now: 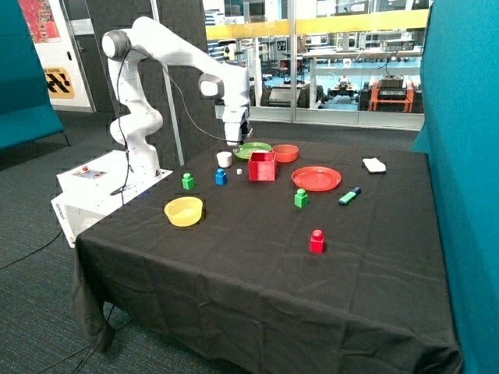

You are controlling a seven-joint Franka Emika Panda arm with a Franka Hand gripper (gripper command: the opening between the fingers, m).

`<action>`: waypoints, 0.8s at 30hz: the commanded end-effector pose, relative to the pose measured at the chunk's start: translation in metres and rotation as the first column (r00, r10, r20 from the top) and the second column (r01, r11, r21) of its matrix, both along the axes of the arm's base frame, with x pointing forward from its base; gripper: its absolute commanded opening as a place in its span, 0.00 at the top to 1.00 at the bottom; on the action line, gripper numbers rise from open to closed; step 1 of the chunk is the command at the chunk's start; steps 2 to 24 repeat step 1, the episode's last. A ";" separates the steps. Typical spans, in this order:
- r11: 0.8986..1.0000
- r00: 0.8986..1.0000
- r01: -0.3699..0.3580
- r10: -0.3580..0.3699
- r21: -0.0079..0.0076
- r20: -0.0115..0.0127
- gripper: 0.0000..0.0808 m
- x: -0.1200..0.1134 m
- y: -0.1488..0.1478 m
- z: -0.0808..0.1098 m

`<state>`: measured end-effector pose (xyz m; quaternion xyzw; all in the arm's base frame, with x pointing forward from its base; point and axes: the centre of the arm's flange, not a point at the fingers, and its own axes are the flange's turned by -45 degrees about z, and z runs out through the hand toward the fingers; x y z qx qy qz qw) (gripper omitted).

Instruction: Put the ball in the red pot

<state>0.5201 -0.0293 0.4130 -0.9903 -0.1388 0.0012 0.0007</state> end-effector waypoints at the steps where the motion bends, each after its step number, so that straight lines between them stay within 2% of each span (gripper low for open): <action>1: 1.000 1.000 -0.006 0.006 -0.001 0.003 0.18 0.001 -0.004 -0.004; 24: 1.000 1.000 -0.006 0.006 -0.001 0.003 0.18 0.001 -0.004 -0.004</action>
